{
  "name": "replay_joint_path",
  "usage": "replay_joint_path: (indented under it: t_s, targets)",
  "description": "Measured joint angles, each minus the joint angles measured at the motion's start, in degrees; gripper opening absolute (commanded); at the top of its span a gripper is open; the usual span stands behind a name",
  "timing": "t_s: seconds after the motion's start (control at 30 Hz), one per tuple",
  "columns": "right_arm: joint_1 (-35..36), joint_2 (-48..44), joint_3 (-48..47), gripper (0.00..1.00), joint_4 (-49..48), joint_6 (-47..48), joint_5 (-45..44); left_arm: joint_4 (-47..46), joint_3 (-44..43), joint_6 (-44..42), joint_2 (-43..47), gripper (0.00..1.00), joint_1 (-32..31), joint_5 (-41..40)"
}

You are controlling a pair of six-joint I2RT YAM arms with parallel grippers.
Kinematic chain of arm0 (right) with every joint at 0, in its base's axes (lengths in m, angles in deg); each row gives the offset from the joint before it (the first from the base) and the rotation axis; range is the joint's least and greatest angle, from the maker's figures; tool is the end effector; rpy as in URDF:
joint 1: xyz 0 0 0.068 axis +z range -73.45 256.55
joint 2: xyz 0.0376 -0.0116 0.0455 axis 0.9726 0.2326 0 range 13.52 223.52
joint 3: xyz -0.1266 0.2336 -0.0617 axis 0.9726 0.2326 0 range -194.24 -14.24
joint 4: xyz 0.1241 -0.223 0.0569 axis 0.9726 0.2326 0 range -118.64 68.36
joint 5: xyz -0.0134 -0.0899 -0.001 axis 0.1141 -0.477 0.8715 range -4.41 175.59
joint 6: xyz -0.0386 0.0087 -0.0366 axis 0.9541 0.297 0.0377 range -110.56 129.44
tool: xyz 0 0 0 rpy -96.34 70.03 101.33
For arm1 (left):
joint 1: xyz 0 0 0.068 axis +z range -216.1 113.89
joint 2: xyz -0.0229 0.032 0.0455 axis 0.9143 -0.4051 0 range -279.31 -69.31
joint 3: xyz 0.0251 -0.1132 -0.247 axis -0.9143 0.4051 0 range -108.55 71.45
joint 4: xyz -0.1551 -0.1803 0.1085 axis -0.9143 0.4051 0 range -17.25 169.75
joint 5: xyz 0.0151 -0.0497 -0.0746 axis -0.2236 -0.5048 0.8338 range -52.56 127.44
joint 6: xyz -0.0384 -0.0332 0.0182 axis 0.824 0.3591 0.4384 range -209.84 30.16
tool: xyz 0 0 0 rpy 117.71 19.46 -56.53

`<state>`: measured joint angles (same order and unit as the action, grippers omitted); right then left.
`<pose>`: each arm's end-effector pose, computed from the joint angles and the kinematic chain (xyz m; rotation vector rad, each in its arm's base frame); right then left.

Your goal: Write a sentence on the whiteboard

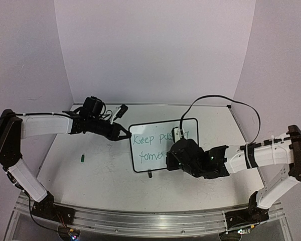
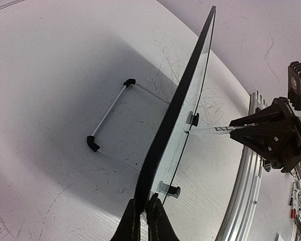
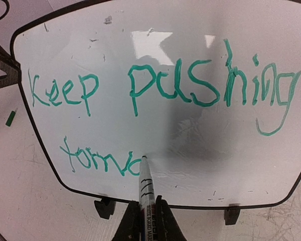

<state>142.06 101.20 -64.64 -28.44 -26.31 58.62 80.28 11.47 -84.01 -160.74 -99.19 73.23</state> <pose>0.1493 0.2886 0.2122 -0.3094 2.1646 0.4976 0.2792 -0.2068 0.2361 0.8814 2.1390 -1.0598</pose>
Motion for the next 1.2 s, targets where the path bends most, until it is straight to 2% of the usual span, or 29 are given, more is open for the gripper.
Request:
replay_joint_path:
  t_s: [0.9,1.2]
  targets:
    - [-0.19,-0.38,2.68,0.00,0.01,-2.28,2.84,0.00,0.00,0.00,0.00,0.00,0.00,0.02]
    - [-0.74,-5.11,4.68,0.00,-0.17,-1.55,2.79,0.02,0.00,0.01,0.00,0.00,0.00,0.02]
